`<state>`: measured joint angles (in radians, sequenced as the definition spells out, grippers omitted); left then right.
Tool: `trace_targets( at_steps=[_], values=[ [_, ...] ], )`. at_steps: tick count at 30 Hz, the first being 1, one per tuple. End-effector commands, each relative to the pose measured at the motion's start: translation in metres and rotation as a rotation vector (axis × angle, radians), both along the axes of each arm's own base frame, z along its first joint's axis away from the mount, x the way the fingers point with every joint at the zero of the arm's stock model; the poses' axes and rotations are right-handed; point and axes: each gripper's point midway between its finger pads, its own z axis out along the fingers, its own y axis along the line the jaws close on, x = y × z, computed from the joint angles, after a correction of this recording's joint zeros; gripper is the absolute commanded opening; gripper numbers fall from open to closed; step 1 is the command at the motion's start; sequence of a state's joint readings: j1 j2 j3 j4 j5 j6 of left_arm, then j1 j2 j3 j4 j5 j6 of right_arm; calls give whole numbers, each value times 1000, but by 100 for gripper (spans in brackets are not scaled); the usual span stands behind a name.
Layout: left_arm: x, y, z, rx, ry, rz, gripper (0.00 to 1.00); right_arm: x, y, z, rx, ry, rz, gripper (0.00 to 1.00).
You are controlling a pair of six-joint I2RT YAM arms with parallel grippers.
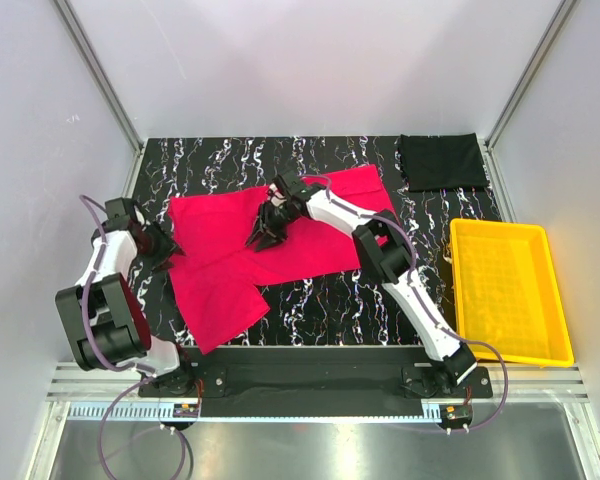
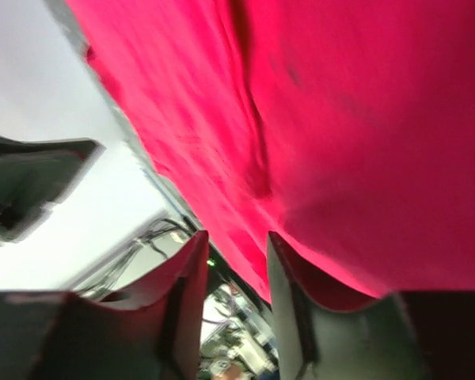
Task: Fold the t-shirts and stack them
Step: Fold the tshirt
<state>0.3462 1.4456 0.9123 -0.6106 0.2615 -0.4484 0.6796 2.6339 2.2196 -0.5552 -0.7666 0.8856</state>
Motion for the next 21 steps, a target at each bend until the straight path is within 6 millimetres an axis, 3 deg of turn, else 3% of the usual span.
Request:
trace_targets(
  at_steps=[1, 2, 3, 5, 6, 8, 9, 11, 16, 17, 18, 21],
  values=[
    [24, 27, 42, 128, -108, 26, 50, -1, -36, 56, -48, -136, 59, 45],
    [40, 28, 50, 125, -144, 16, 50, 3, -49, 49, -101, -155, 44, 46],
    [51, 27, 54, 113, -174, 3, 50, 7, -61, 61, -121, -194, 34, 46],
    [83, 11, 67, 41, -281, -62, 49, 25, -99, 51, -222, -243, -14, 47],
    [94, 6, 54, 3, -268, -78, 47, 33, -111, 61, -236, -279, -41, 47],
    [119, -8, 52, -59, -321, -123, 44, 56, -137, 60, -282, -335, -81, 47],
    [129, -9, 42, -70, -307, -122, 43, 64, -144, 58, -295, -348, -94, 46],
    [144, -7, 39, -76, -335, -108, 43, 86, -155, 61, -317, -394, -132, 41],
    [164, 1, 6, -81, -299, -94, 41, 134, -177, 54, -360, -452, -217, 30],
    [172, 3, 9, -73, -319, -100, 40, 142, -175, 63, -338, -471, -229, 29],
    [175, 4, 7, -72, -321, -101, 39, 147, -178, 54, -340, -456, -236, 27],
    [189, 6, 3, -80, -342, -111, 30, 163, -186, 52, -327, -457, -270, 16]
  ],
)
